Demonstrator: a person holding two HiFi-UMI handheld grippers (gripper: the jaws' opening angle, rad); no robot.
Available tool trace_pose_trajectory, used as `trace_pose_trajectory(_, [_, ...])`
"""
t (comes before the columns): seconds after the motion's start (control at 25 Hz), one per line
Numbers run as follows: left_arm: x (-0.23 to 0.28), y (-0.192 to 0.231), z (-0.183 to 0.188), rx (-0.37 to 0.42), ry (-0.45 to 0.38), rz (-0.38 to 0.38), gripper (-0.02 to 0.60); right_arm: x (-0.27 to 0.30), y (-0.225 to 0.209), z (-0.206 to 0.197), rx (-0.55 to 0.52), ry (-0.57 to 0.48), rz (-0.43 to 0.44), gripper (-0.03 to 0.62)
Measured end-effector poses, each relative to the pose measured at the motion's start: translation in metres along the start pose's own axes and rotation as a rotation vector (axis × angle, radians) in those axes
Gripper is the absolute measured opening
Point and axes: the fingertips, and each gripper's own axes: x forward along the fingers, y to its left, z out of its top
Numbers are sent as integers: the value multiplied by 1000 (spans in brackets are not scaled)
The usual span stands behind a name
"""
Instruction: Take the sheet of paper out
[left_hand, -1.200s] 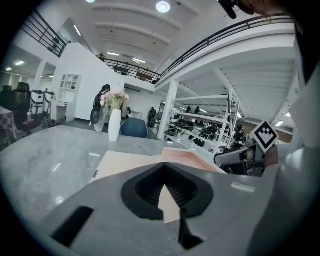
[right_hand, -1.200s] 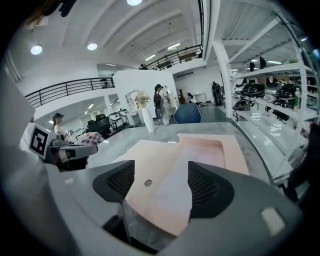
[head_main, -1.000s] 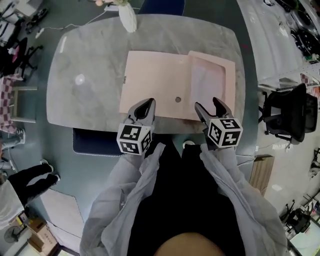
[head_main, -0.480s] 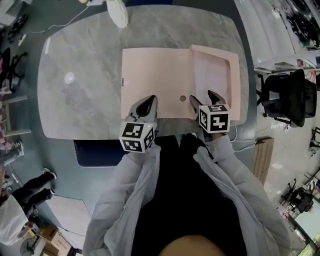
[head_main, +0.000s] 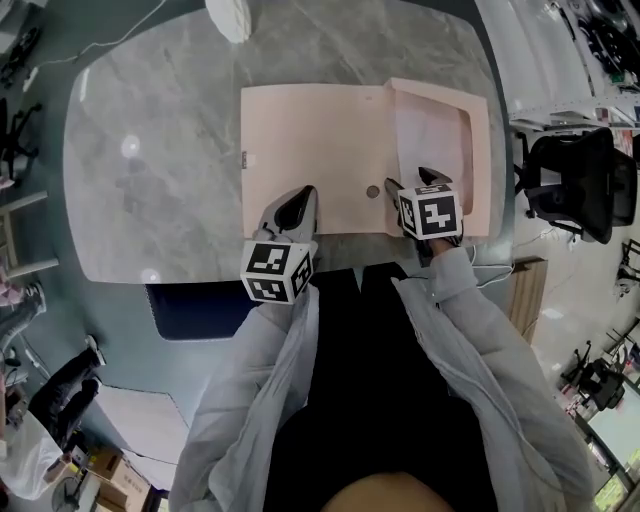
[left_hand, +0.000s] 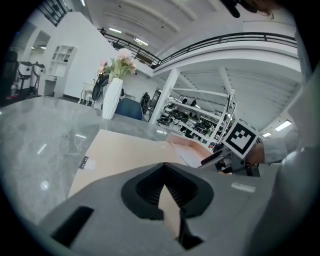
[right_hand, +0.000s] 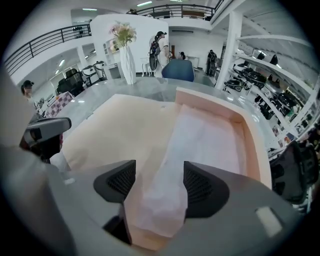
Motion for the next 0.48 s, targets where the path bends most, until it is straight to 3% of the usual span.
trace_pose_trajectory(0.48, [0,11,-9,-28,8,6,0,13,-11,-8,8,69,-43,218])
